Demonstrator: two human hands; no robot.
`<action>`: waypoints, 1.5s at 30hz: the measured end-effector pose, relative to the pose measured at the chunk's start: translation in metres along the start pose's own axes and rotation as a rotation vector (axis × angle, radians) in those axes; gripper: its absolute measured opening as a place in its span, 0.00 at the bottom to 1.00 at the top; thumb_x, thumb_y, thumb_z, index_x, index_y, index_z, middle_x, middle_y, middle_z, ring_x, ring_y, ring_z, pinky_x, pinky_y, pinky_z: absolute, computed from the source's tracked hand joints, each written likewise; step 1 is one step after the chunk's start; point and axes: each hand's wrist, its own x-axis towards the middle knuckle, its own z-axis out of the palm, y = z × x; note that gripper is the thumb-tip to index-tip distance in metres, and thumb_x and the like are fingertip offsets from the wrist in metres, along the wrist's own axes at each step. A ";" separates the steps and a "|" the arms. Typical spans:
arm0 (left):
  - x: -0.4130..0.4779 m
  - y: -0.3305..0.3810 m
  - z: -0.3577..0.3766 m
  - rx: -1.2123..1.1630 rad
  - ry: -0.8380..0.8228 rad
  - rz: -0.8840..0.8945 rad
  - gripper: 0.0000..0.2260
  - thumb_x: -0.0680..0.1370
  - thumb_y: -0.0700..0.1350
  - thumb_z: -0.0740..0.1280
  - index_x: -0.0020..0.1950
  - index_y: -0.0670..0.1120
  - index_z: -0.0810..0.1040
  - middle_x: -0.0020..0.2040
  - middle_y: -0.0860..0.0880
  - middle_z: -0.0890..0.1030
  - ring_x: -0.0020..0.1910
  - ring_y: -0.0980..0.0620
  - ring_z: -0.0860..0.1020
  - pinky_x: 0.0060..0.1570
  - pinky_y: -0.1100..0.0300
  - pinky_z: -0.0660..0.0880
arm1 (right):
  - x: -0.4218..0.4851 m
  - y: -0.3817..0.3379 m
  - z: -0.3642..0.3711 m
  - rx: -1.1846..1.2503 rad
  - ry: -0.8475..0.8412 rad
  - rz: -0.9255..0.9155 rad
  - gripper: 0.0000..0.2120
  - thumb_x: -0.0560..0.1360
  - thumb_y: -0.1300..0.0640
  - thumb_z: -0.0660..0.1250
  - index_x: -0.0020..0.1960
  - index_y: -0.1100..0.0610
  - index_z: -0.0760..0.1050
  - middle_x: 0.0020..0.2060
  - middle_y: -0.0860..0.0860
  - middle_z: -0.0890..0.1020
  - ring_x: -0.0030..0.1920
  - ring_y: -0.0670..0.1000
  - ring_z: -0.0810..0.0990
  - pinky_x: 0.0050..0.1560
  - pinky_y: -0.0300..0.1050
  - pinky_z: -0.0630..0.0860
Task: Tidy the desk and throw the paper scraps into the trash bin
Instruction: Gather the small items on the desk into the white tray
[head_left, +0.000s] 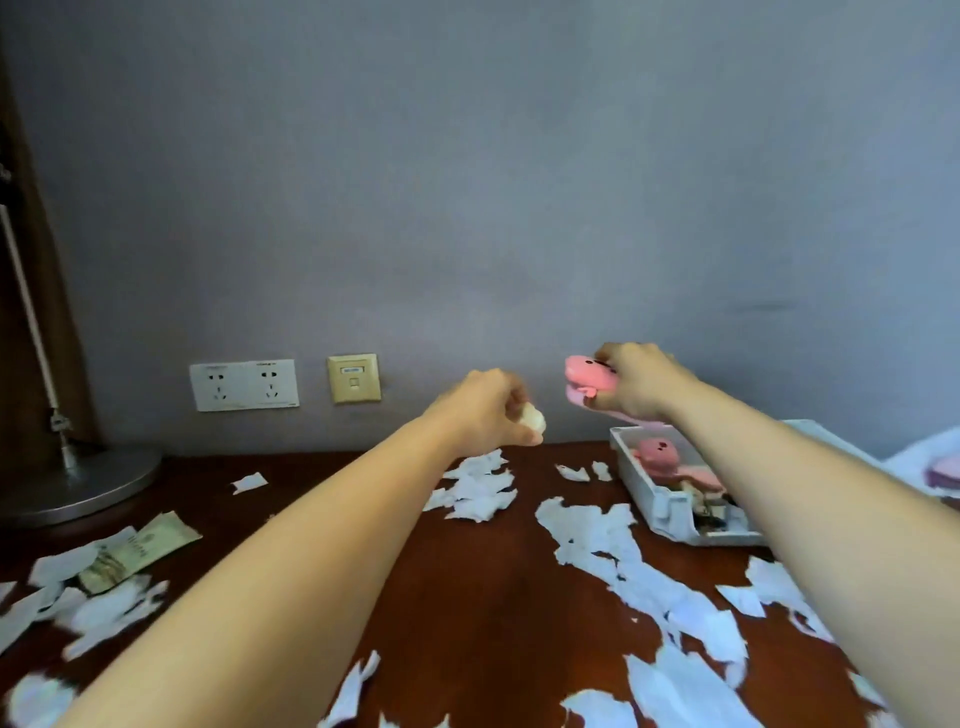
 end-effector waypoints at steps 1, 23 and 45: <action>0.007 0.012 0.007 -0.024 -0.010 0.025 0.17 0.70 0.52 0.74 0.55 0.47 0.76 0.48 0.50 0.78 0.49 0.49 0.75 0.53 0.50 0.76 | -0.001 0.015 -0.004 0.010 0.002 0.025 0.23 0.69 0.42 0.69 0.58 0.55 0.74 0.56 0.58 0.80 0.56 0.61 0.77 0.52 0.49 0.71; 0.160 0.118 0.151 -0.069 -0.111 0.173 0.13 0.71 0.49 0.72 0.53 0.46 0.77 0.50 0.47 0.81 0.49 0.44 0.78 0.53 0.50 0.77 | -0.006 0.234 0.000 -0.073 0.034 0.200 0.19 0.70 0.46 0.70 0.59 0.50 0.74 0.54 0.52 0.81 0.55 0.58 0.77 0.45 0.45 0.68; 0.215 0.140 0.249 -0.061 -0.301 0.248 0.12 0.72 0.48 0.69 0.53 0.45 0.77 0.51 0.46 0.81 0.49 0.45 0.78 0.48 0.59 0.73 | 0.012 0.297 0.077 0.001 -0.160 0.163 0.14 0.72 0.63 0.67 0.57 0.57 0.76 0.47 0.49 0.78 0.46 0.49 0.72 0.44 0.37 0.64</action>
